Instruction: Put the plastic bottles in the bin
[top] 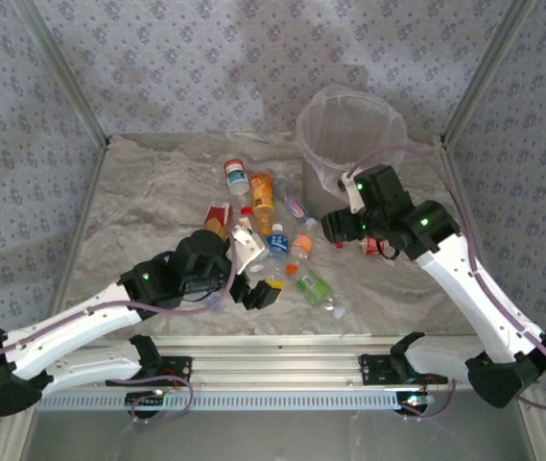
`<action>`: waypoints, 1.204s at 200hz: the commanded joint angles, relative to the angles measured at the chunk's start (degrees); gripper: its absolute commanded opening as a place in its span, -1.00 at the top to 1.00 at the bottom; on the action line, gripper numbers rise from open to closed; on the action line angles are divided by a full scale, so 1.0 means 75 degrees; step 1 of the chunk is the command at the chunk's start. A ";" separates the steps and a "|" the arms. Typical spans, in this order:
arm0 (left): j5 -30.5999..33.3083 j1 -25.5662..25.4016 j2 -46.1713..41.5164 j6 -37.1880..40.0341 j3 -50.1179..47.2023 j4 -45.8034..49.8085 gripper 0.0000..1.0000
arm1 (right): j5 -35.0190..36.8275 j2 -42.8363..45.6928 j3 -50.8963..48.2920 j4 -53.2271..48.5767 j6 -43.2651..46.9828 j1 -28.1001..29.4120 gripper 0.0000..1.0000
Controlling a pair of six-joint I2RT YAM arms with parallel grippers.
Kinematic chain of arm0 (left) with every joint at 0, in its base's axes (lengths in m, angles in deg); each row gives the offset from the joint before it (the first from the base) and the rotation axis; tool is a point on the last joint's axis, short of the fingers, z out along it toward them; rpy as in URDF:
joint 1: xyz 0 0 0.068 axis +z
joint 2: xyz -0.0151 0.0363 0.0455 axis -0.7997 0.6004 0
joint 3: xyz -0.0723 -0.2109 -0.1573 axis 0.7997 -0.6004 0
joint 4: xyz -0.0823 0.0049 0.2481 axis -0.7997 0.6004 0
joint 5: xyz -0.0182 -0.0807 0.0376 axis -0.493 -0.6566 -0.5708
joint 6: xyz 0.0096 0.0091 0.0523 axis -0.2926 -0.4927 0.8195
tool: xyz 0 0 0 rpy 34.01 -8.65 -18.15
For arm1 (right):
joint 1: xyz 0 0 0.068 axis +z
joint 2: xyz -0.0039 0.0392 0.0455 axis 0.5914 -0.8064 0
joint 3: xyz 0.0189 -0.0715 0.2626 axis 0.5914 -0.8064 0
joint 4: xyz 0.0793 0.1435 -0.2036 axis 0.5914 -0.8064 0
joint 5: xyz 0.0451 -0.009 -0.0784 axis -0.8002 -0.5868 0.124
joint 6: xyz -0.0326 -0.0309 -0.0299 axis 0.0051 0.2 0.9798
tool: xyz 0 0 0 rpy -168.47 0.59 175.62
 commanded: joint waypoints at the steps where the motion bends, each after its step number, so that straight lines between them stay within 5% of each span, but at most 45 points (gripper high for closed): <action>1: -0.0136 -0.0055 -0.0279 0.0374 0.0217 0.0383 -0.99 | -0.0236 0.0173 -0.0636 -0.0057 -0.0364 0.0374 -0.60; 82: -0.0220 -0.0054 -0.0347 0.0434 0.0278 0.0534 -0.99 | -0.0538 -0.0337 -0.2211 0.0948 -0.0477 0.1069 -0.67; 241: -0.0087 -0.0055 -0.0195 0.0300 0.0169 0.0159 -0.99 | -0.0082 -0.2850 -0.2543 0.1911 -0.0382 0.1578 -0.67</action>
